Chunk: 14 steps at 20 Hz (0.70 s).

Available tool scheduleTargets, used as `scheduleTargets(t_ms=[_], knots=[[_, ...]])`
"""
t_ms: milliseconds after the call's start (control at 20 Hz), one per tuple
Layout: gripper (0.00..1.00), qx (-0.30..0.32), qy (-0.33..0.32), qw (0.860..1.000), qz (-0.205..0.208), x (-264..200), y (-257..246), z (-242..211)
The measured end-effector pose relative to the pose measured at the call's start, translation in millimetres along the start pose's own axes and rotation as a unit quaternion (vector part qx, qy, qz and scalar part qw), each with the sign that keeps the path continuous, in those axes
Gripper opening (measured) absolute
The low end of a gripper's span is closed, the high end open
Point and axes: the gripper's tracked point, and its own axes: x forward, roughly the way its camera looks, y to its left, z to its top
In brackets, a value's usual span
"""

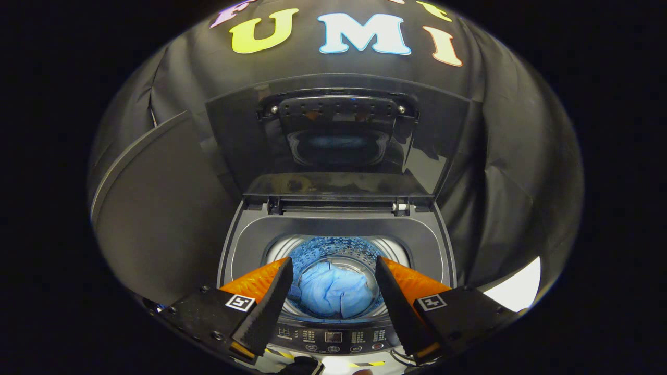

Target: Put the clothes into the washing machine and then close the washing machine lid.

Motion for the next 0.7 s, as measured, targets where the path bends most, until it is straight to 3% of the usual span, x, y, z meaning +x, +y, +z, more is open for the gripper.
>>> scheduleTargets(t_ms=[300, 700], knots=[[0.97, -0.02, -0.091, 0.996, 0.008, -25.5, 10.9, 46.7], [0.97, -0.021, -0.239, 0.971, 0.01, -54.9, 14.1, 129.7]])
